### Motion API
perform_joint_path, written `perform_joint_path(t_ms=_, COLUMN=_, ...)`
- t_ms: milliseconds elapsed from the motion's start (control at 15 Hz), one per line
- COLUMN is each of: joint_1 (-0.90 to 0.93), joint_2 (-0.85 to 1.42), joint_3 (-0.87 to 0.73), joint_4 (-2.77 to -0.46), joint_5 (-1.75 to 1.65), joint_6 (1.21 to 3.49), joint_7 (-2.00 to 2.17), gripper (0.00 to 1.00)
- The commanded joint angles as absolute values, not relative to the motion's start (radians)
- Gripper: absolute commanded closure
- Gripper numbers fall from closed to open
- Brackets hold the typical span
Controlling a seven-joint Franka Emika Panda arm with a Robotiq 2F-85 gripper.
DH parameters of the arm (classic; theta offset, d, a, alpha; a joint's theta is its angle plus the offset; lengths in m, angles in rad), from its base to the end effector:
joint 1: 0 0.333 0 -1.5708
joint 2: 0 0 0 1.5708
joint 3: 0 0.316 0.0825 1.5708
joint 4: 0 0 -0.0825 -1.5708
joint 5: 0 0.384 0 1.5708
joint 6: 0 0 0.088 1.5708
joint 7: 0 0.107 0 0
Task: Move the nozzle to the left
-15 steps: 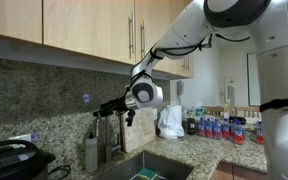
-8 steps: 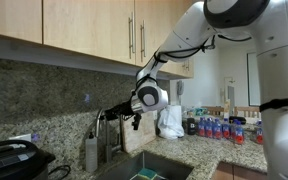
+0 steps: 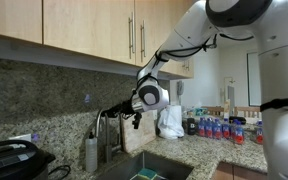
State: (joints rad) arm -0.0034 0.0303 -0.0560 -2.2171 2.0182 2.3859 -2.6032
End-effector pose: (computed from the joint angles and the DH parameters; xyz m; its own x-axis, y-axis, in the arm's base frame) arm 0.5529 -0.0243 0.3869 0.0200 0.3425 0.9393 0.6146 -0.7452 0.2587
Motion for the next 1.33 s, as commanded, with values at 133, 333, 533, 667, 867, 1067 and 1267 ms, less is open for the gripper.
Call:
perform_joint_path(t_ms=133, joint_1=-0.005, joint_2=0.034, joint_3=-0.04, joint_4=-2.219, joint_5=2.013, joint_6=2.369, joint_7=-2.6, gripper=1.0)
perform_joint_path(t_ms=333, joint_1=-0.001, joint_2=0.043, joint_3=-0.036, joint_4=-2.211, joint_5=2.009, joint_6=2.371, joint_7=-2.6, gripper=0.95)
perform_joint_path(t_ms=533, joint_1=0.003, joint_2=0.05, joint_3=-0.031, joint_4=-2.202, joint_5=2.003, joint_6=2.372, joint_7=-2.6, gripper=0.94)
perform_joint_path(t_ms=667, joint_1=0.008, joint_2=0.061, joint_3=-0.025, joint_4=-2.192, joint_5=2.002, joint_6=2.376, joint_7=-2.6, gripper=0.95)
perform_joint_path(t_ms=867, joint_1=0.011, joint_2=0.073, joint_3=-0.02, joint_4=-2.171, joint_5=2.007, joint_6=2.383, joint_7=-2.6, gripper=0.95)
perform_joint_path(t_ms=1067, joint_1=0.011, joint_2=0.07, joint_3=-0.019, joint_4=-2.147, joint_5=2.008, joint_6=2.381, joint_7=-2.601, gripper=0.95)
perform_joint_path(t_ms=1267, joint_1=0.013, joint_2=0.084, joint_3=-0.015, joint_4=-2.111, joint_5=2.001, joint_6=2.378, joint_7=-2.601, gripper=0.96)
